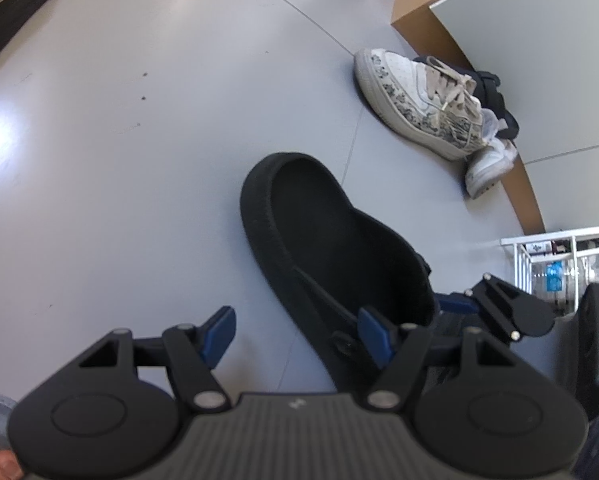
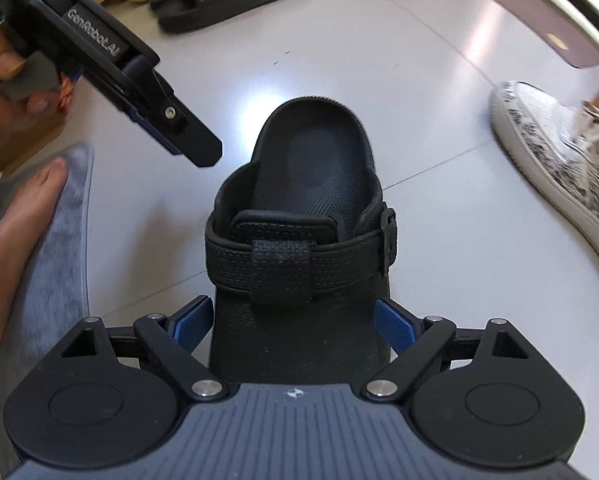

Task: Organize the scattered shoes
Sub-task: 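Lift the black slide with the right gripper toward the shoe row, then lower the slide beside the black sneakers and open the right gripper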

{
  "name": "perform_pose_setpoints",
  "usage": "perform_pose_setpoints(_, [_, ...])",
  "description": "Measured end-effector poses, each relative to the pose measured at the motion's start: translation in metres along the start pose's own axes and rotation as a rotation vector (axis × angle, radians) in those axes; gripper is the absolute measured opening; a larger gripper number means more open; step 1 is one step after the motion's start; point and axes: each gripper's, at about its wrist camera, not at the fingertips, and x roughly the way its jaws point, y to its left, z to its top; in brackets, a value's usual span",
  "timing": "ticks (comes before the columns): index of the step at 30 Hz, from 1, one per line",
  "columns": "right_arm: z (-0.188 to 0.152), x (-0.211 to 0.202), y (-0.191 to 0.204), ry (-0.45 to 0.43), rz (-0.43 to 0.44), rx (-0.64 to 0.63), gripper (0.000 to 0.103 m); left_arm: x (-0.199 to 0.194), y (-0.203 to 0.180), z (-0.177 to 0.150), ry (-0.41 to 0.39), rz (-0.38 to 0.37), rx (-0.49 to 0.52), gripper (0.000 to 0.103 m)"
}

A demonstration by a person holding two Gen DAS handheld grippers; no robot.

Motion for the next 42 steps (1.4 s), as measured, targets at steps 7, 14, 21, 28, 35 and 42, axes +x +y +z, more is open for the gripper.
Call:
perform_pose_setpoints(7, [-0.002,0.014,-0.011,-0.017,0.011,0.071,0.1,0.0,-0.006,0.002,-0.005,-0.009,0.01,0.07])
perform_pose_setpoints(14, [-0.012,0.013,0.002,-0.063,-0.07,0.246,0.098,0.003,-0.006,-0.002,0.013,-0.012,0.016,0.07])
perform_pose_setpoints(21, [-0.022,0.013,0.015,-0.044,-0.186,0.549,0.098,0.002,-0.006,-0.003,0.007,-0.02,0.013,0.07])
perform_pose_setpoints(28, [-0.034,0.006,0.019,-0.044,-0.269,0.813,0.098,0.001,-0.005,-0.003,0.001,-0.03,0.011,0.07])
perform_pose_setpoints(35, [-0.042,0.002,0.026,-0.03,-0.336,1.044,0.099,0.0,-0.002,-0.003,-0.001,-0.031,0.003,0.07])
perform_pose_setpoints(42, [-0.046,0.003,0.043,-0.033,-0.413,1.198,0.099,0.002,-0.003,-0.004,0.003,-0.036,0.008,0.07])
